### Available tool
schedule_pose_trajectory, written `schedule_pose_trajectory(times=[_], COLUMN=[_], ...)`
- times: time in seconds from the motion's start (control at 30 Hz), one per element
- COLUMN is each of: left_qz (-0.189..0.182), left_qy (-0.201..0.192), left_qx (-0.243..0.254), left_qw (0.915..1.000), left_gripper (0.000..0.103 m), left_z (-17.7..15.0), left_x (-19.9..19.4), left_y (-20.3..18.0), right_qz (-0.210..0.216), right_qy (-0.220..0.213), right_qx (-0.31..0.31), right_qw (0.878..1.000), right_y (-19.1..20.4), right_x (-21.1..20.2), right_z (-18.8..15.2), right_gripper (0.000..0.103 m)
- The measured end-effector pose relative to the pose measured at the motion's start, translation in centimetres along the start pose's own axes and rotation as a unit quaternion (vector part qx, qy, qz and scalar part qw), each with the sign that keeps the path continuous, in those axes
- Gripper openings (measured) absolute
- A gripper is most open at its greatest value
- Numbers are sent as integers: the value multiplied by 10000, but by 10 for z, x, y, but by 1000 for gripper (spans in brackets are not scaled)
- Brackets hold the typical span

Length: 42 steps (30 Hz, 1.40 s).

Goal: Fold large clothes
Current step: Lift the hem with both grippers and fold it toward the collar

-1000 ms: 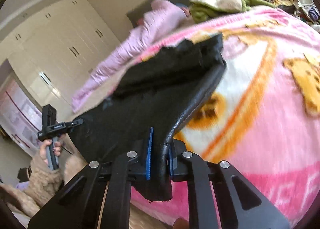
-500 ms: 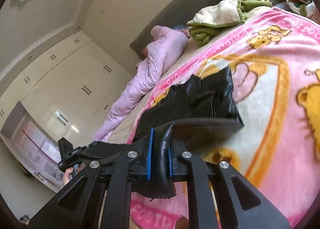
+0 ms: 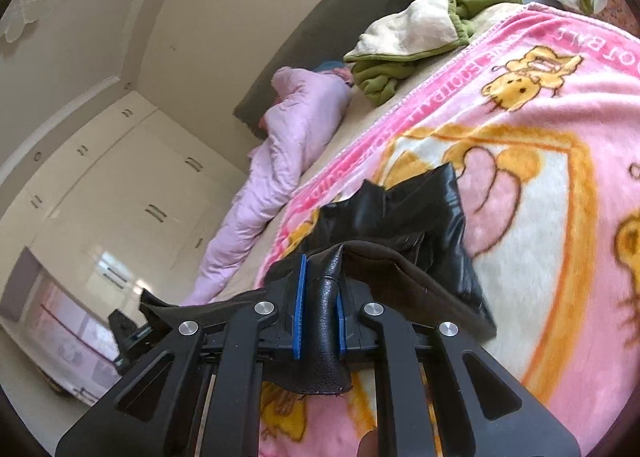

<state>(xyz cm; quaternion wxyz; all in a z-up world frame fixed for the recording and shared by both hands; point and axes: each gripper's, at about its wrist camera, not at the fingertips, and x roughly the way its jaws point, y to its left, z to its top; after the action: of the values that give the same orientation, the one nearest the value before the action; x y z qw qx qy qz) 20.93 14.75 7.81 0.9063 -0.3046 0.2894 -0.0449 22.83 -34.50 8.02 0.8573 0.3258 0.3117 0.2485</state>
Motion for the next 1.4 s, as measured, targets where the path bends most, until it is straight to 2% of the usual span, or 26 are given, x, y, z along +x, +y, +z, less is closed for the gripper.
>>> schedule_pose_trajectory(times=[0.27, 0.4, 0.5, 0.93, 1.07, 1.17, 1.2, 1.23, 1.27, 1.3, 1.4], left_qz=[306, 494, 628, 781, 859, 899, 927, 929, 925, 909, 984], left_qy=[-379, -499, -533, -419, -431, -449, -478, -521, -572, -603, -694], left_qx=[-593, -735, -678, -359, -146, 49, 104, 142, 181, 198, 286], left_qw=[9971, 9948, 9943, 9954, 9953, 9949, 9945, 9942, 9939, 9938, 9923], left_gripper=[9, 9, 9, 13, 18, 29, 37, 41, 45, 45, 47], left_z=[4, 5, 7, 6, 5, 3, 2, 2, 3, 3, 4], left_x=[35, 51, 61, 86, 88, 89, 88, 86, 83, 82, 77], left_y=[7, 7, 7, 13, 5, -1, -3, -4, -5, -6, -5], right_qz=[-504, -712, -781, -1045, -1159, -1187, -1170, -1224, -1271, -1355, -1479], right_qy=[69, 187, 228, 336, 340, 360, 350, 286, 246, 156, 25], right_qx=[54, 134, 107, 206, 124, 116, 98, 8, -52, -155, -409], right_qw=[9987, 9972, 9966, 9937, 9926, 9922, 9925, 9921, 9916, 9905, 9881], right_y=[-15, -26, -30, -54, -55, -56, -55, -53, -51, -49, -45], right_x=[35, 54, 63, 93, 100, 102, 102, 100, 98, 95, 87], right_z=[23, 31, 34, 34, 33, 31, 30, 29, 30, 30, 31], right_gripper=[12, 12, 12, 13, 15, 22, 32, 41, 45, 52, 54])
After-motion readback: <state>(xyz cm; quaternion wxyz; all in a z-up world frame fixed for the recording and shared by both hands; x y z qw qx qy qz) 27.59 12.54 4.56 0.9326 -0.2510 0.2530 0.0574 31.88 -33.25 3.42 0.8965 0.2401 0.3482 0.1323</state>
